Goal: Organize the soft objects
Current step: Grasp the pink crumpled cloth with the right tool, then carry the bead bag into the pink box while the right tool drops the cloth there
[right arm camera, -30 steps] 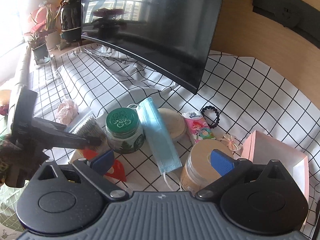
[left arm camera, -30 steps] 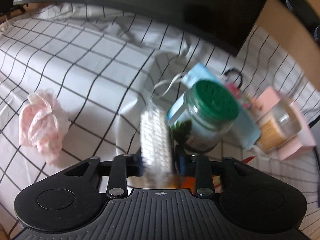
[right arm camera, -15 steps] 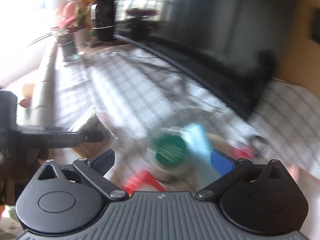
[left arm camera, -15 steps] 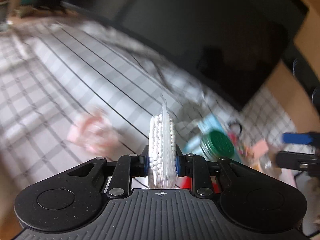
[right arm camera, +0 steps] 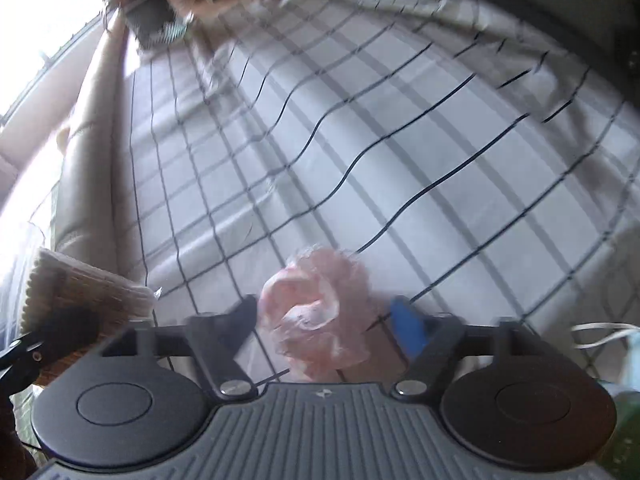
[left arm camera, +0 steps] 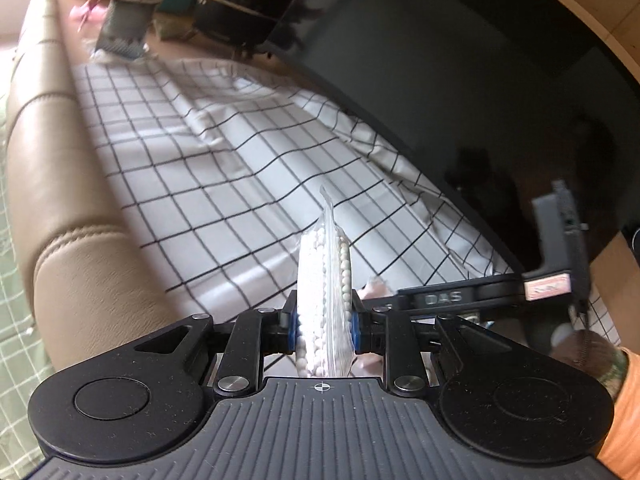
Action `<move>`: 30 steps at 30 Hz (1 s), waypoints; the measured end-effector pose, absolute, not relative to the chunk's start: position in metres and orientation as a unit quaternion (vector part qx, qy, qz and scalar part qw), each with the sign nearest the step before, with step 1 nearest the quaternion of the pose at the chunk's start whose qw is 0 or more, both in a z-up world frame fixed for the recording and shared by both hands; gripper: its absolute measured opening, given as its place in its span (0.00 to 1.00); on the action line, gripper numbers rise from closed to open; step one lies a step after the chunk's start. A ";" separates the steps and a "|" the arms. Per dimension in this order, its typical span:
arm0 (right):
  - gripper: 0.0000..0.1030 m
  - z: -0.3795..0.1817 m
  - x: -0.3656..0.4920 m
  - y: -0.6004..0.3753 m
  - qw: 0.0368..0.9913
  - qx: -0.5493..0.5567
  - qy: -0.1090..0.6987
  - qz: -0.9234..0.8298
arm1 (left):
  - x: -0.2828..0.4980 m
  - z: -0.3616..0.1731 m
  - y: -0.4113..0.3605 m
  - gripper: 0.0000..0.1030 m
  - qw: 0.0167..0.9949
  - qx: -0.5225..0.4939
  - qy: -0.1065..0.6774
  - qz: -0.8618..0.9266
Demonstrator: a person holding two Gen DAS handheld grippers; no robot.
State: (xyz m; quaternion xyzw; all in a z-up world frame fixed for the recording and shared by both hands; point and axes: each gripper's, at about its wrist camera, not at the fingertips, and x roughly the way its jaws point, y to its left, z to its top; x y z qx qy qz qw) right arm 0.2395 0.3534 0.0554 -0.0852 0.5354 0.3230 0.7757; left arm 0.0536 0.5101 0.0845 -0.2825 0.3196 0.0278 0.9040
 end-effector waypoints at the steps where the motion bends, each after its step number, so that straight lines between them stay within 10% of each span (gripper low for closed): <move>1: 0.17 0.054 0.238 0.355 0.766 -0.091 0.546 0.327 | 0.053 0.084 0.511 0.25 0.903 -0.284 0.321 0.026; 19: 0.10 0.296 0.134 0.135 0.847 0.025 0.377 0.373 | 0.092 0.179 0.417 0.25 0.918 -0.252 0.294 -0.083; 30: 0.10 0.279 0.108 -0.075 0.927 0.047 0.330 0.172 | 0.154 0.204 0.231 0.25 0.884 -0.226 0.334 -0.238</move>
